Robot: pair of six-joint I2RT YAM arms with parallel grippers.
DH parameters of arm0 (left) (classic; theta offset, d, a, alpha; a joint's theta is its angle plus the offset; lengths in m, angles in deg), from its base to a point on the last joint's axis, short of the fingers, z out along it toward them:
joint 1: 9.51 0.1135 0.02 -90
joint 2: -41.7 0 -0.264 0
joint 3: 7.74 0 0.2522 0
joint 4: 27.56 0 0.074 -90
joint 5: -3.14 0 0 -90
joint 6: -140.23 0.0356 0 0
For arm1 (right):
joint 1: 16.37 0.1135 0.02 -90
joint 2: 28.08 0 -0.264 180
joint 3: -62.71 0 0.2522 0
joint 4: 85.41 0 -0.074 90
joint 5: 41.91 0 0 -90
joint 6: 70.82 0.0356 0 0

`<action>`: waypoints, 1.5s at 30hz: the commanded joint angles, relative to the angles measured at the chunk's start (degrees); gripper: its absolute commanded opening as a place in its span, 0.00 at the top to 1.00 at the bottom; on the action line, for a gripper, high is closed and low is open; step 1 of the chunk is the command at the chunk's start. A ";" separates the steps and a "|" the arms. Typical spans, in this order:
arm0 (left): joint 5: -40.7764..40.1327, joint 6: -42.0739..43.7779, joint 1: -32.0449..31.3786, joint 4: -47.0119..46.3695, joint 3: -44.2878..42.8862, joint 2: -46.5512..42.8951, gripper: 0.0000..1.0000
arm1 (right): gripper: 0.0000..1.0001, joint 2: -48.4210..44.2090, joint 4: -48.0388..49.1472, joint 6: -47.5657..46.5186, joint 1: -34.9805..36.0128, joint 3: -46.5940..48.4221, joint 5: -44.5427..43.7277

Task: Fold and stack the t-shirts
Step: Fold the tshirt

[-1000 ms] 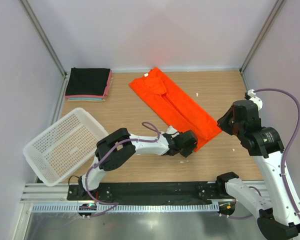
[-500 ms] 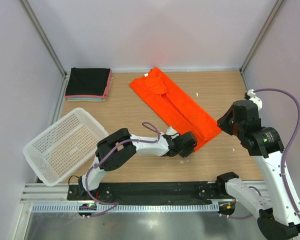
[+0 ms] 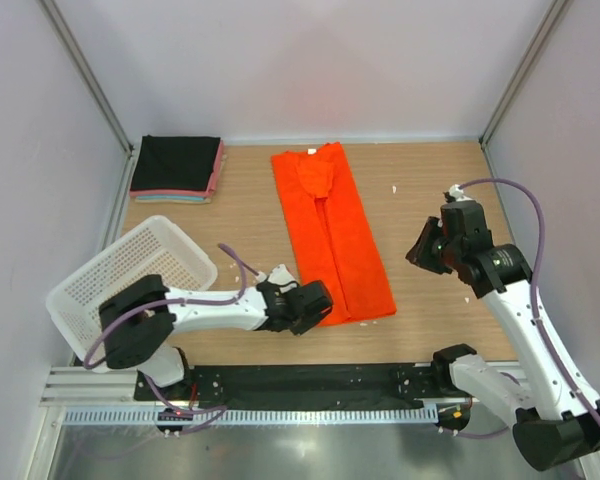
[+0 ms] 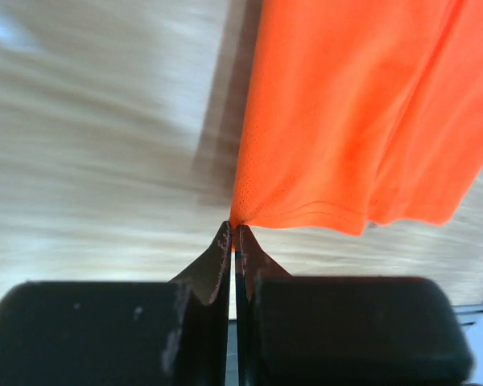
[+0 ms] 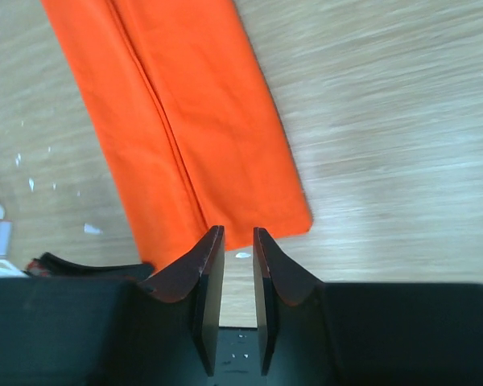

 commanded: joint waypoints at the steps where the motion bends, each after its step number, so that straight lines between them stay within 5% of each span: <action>1: -3.21 0.41 -0.46 4.32 8.45 -8.75 1.00 | 0.73 0.22 7.92 -5.01 0.07 -4.57 11.97; 10: -6.46 7.08 -0.29 14.61 12.26 -18.10 0.96 | 0.59 2.77 17.51 -3.36 0.51 -18.90 24.37; 23: 1.69 15.86 1.29 10.75 14.37 -21.35 0.52 | 0.57 4.17 24.28 10.79 13.16 -33.67 20.87; 31: 8.21 19.13 3.84 1.79 19.38 -22.49 0.44 | 0.57 3.56 26.03 13.87 14.93 -36.84 18.93; 45: 12.87 17.47 6.39 -4.63 26.40 -22.75 0.48 | 0.63 4.52 28.32 14.92 15.45 -39.83 18.05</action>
